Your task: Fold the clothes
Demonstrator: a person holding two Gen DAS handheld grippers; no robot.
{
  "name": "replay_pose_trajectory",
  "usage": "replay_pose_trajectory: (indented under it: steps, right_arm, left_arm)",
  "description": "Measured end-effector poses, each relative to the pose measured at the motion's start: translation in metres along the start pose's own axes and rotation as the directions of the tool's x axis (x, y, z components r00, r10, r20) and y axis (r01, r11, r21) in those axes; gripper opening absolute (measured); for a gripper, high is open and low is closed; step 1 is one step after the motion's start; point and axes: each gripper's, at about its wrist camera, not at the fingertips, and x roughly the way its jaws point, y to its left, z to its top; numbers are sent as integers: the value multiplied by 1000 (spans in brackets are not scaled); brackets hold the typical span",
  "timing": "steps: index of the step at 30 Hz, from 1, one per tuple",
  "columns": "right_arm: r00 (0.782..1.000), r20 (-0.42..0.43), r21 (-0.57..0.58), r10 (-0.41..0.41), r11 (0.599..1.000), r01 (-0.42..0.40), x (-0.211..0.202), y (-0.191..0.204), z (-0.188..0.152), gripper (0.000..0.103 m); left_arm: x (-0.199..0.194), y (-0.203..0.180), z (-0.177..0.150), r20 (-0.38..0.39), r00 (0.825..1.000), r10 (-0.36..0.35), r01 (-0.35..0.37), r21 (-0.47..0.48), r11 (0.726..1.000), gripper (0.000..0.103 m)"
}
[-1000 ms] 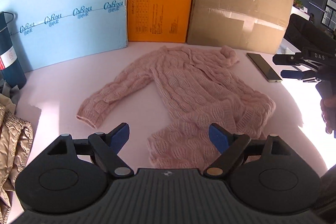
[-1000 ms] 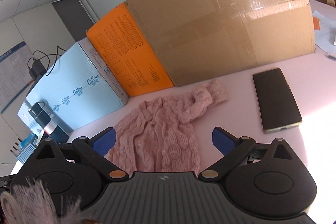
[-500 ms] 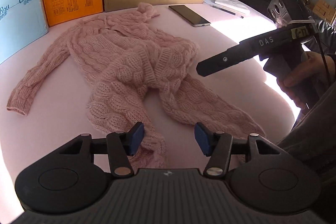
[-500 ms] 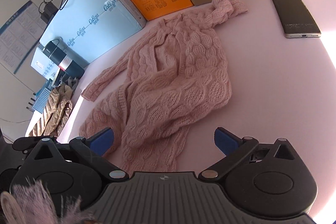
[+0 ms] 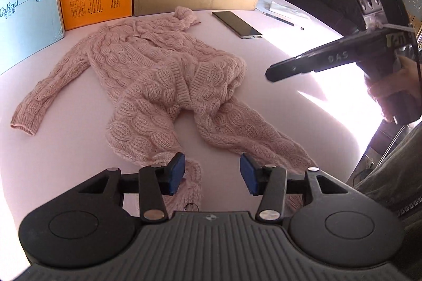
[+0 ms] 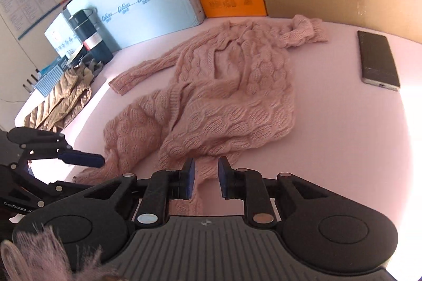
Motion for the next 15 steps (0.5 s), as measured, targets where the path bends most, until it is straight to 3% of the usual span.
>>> replay_pose_trajectory:
  steps: [4,6,7,9,13,15]
  right_arm:
    - [995,24,-15,-94,995,95,-34,-21,9,19]
    - [998,-2,15,-55,998,55,-42,-31,9,26]
    - [1000,-19,28,-15,999,16,-41,-32,7,47]
    - [997,-56,22,49,999,-48,-30,-24,-2,71]
    - [989,-133,-25,59,998,-63,16,1,-25,71]
    - [980,-167,4,104,994,-105,42,8,-34,68]
  left_arm:
    - [-1,4,-10,-50,998,32,-30,28,999,43]
    - [-1,10,-17,-77,996,43,-42,18,999,44]
    - [-2,14,-20,-90,995,48,-47,14,999,46]
    - [0,17,-24,-110,992,58,-57,5,998,49]
    - [6,13,-23,-114,990,85,-87,-9,996,51]
    - [5,11,-23,-112,990,86,-88,-11,996,40]
